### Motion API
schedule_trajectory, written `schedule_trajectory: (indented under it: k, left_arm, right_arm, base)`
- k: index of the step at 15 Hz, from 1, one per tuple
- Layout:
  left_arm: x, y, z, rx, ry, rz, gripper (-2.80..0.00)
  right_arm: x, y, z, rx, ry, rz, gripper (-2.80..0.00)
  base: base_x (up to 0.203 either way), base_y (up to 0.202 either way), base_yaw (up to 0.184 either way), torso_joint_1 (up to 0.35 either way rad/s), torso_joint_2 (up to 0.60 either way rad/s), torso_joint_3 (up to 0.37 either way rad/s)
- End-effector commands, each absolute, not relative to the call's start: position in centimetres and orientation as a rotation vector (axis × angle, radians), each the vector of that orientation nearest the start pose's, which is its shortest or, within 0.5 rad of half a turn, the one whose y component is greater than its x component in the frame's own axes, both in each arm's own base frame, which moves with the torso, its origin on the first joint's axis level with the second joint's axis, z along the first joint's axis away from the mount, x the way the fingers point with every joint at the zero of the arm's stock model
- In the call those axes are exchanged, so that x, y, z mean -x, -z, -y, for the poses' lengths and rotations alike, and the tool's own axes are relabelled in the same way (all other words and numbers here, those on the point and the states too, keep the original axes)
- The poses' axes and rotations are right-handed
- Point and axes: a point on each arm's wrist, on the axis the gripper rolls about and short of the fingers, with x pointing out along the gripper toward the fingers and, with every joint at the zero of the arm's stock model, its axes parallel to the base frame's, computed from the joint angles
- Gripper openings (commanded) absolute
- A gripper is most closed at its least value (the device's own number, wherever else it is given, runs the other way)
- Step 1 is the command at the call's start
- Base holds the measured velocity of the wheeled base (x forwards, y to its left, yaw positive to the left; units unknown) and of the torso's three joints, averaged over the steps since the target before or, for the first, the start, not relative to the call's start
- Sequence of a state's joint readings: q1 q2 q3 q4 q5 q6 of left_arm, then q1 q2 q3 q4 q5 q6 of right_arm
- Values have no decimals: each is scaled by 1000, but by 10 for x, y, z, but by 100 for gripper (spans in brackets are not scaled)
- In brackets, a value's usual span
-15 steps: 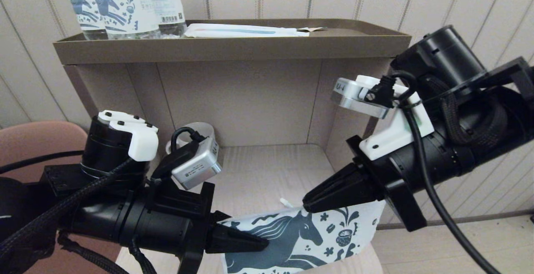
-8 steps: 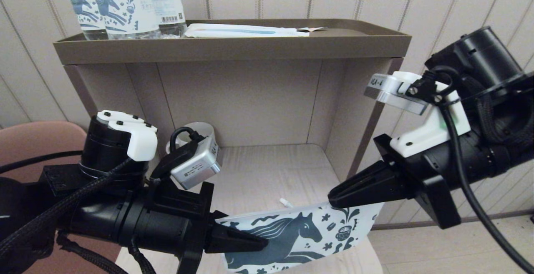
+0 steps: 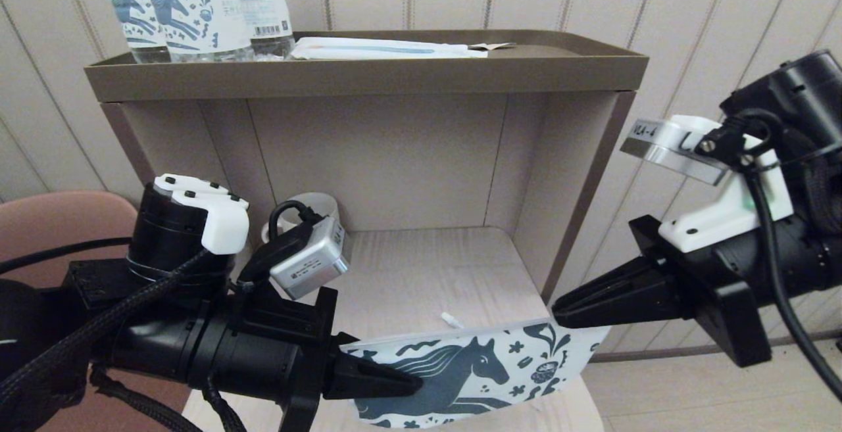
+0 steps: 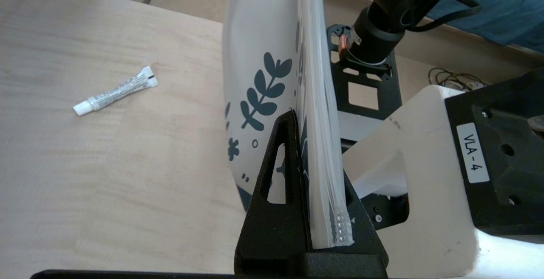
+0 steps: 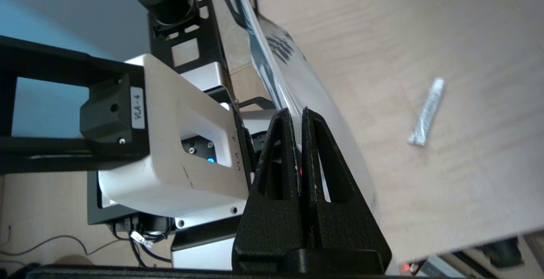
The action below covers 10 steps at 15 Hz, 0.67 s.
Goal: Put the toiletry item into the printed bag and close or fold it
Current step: Open the storage bag
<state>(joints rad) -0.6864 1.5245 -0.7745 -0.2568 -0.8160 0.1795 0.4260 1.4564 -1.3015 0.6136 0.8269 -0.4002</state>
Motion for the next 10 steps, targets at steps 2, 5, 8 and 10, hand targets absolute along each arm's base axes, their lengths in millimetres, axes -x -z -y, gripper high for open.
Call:
schedule_trajectory:
  k: [2,5,8,10]
  left_arm:
    - [-183,-190,171,-106,1517,-405,-280]
    - [-183,-190,171,-106,1515,-405,-280]
    - [-183,-190,171,-106,1515,-405,-280]
    - [-183,-190,171,-106,1515,-405,-280]
  right_arm:
    - [-188,-279,-98,159,-1303,-550,-280]
    - [-188,-278,-90,154,-1274,-545,-280]
    - [-185,-278,-85,150,-1256,-543,-280]
    - [-185,-277,-82,148,-1248,-546,-280]
  base:
    - [0,0,0,0,0,0]
    - [0,0,0,0,0,0]
    - [0,0,0,0,0,0]
    - [0,0,0,0,0,0]
